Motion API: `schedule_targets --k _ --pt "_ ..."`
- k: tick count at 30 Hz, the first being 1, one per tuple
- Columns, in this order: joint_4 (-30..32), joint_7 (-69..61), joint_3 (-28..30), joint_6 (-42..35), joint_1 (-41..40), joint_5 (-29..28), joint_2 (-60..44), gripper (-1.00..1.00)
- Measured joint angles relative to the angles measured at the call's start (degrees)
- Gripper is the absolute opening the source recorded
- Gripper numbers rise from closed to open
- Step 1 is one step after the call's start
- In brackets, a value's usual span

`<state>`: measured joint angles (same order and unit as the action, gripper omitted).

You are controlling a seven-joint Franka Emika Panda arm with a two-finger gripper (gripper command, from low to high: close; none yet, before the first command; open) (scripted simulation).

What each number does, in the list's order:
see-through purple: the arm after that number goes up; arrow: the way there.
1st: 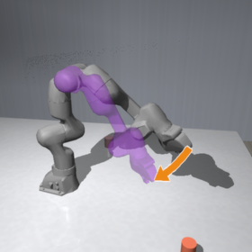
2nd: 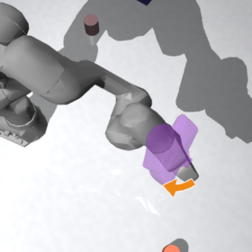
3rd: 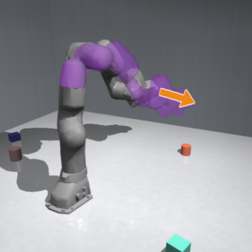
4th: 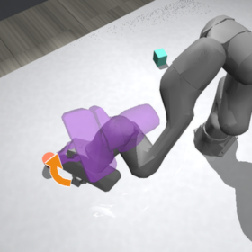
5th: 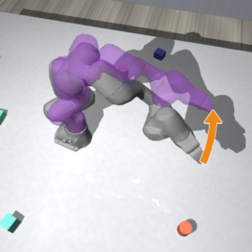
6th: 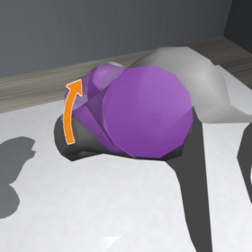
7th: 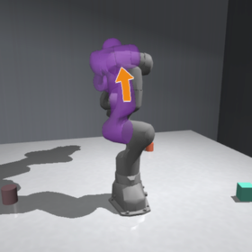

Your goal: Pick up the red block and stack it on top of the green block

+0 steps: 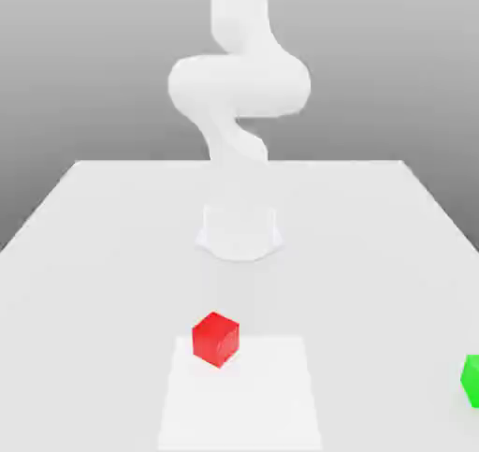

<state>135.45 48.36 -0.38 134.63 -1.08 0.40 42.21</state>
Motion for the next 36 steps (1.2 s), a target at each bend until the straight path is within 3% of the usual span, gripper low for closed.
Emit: schedule_targets --k 17,23,24,31,36 --pt "30.0 23.7 -3.7 25.8 -8.2 0.9 -34.1 0.0" --pt "30.2 28.3 -1.9 38.6 -7.9 -2.9 -49.7 0.0" --pt "29.9 28.6 -1.2 40.3 -7.3 -3.2 -51.8 -1.0" --pt "29.9 28.8 -1.1 40.9 -7.2 -3.5 -52.3 -1.0" --pt "31.1 26.9 -2.3 33.3 -7.7 -0.9 -43.5 -1.0"
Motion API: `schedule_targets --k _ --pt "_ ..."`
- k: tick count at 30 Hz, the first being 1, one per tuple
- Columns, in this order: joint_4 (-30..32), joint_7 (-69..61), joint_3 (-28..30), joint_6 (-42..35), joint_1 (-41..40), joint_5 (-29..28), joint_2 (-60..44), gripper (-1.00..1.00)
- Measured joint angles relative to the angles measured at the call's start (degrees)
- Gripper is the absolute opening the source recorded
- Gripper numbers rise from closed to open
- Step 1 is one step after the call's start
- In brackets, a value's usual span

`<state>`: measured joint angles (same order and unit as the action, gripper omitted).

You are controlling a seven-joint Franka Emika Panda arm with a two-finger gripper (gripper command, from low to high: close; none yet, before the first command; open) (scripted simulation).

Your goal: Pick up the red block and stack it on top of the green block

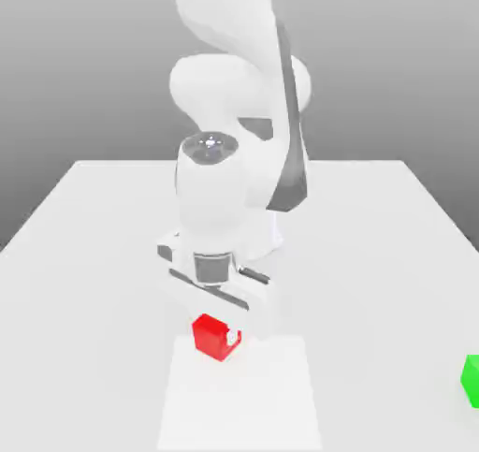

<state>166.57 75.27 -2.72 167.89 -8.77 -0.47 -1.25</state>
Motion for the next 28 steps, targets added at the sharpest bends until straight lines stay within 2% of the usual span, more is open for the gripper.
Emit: schedule_targets --k 4,12,20,24,25,28 --pt "-1.0 -2.8 -0.7 -6.4 2.2 0.5 5.3 -1.0" --pt "-16.8 -20.6 -8.2 -14.5 16.0 -3.7 -2.9 -1.0" --pt "-33.0 -38.6 -18.1 -22.1 25.3 -8.3 -12.2 -1.0" --pt "-35.5 -37.6 -16.4 -17.4 28.8 -13.4 -20.0 -1.0" --pt "-35.7 -37.1 -15.7 -16.2 29.4 -14.3 -21.4 1.0" --pt "-35.7 -37.1 -15.7 -16.2 29.4 -14.3 -21.4 1.0"
